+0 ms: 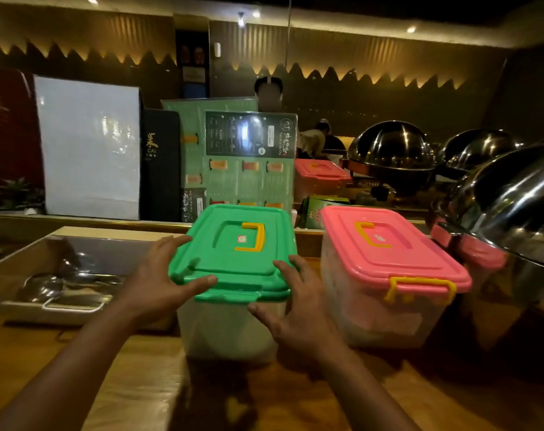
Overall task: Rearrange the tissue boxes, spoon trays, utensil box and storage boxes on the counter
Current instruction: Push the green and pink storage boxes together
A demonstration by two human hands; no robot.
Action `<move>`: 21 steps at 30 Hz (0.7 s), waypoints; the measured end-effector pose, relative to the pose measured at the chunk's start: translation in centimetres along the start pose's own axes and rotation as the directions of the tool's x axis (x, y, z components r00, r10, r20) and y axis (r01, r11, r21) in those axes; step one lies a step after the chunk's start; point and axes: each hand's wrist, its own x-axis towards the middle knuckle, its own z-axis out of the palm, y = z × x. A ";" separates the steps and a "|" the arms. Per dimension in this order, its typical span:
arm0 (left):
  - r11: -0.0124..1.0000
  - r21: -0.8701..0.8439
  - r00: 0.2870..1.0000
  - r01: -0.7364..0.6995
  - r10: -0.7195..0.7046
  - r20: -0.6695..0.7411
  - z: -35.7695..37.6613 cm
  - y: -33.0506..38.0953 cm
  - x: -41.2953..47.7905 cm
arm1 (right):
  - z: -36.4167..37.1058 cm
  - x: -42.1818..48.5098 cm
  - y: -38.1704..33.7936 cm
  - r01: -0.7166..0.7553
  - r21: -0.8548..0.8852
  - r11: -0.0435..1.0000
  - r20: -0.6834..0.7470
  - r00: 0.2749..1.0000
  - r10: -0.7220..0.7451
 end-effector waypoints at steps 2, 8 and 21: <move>0.997 -0.077 0.991 0.028 -0.017 0.134 -0.5 -2.3 0.5 | 0.8 -0.1 -0.8 -0.030 -0.016 0.999 -0.007 1.000 0.030; 0.977 -0.211 0.981 -0.010 0.050 0.188 1.1 -4.4 1.4 | 0.2 -0.3 -1.1 -0.112 -0.070 0.991 0.020 0.993 0.114; 0.962 -0.261 0.988 -0.085 0.115 0.102 6.7 -0.9 2.9 | -3.1 0.0 1.9 -0.170 -0.369 0.914 0.005 0.983 0.185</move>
